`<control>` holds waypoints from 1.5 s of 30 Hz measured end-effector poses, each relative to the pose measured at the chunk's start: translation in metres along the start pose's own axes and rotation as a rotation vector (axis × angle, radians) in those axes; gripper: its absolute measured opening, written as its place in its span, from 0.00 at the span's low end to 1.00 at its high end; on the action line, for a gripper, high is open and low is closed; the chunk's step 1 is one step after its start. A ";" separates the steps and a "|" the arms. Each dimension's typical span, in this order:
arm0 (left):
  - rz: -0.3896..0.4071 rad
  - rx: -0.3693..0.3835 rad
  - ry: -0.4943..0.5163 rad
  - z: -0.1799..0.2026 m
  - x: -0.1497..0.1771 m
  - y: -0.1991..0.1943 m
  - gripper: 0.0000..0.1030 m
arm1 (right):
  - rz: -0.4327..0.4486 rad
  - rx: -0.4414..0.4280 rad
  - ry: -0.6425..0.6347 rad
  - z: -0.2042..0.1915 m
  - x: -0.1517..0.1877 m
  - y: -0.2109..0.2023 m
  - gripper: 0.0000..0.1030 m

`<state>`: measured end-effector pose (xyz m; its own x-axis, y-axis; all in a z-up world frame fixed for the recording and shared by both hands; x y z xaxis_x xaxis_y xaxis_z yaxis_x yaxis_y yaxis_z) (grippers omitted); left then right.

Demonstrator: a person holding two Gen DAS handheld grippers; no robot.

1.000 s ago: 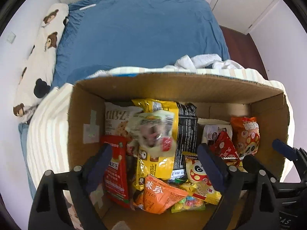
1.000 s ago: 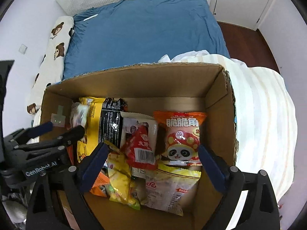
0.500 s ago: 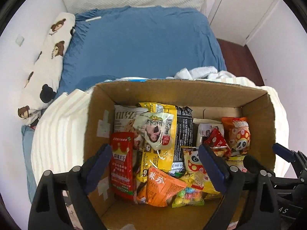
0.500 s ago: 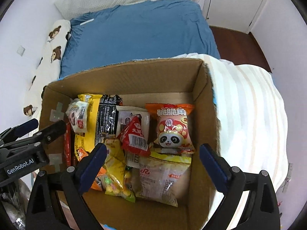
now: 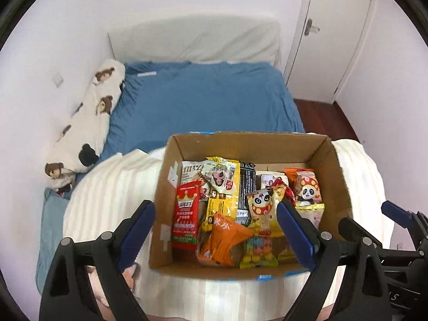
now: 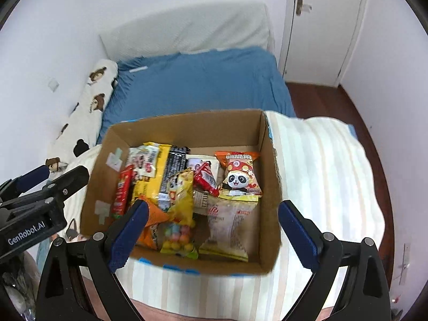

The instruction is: Organize snacks

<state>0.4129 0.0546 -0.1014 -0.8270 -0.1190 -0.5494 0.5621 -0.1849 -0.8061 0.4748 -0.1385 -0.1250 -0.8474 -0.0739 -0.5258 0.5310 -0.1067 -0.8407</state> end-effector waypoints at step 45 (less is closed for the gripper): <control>0.302 -0.012 0.043 0.057 0.156 -0.219 1.00 | 0.385 0.005 0.044 0.063 0.182 -0.265 1.00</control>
<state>0.1605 0.0206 0.0020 -0.6215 -0.1251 -0.7733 0.7828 -0.1362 -0.6071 0.1800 -0.1857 0.0101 -0.5858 -0.0671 -0.8077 0.8100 -0.0841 -0.5804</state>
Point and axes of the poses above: each gripper's, at about its wrist camera, not at the fingertips, and y roughly the way its jaws point, z to its right, x to its underside, the point moved 2 cm from there along y, roughly the way its jaws point, and after that the axes turned 13 degrees about x, right-handed, at the moved point
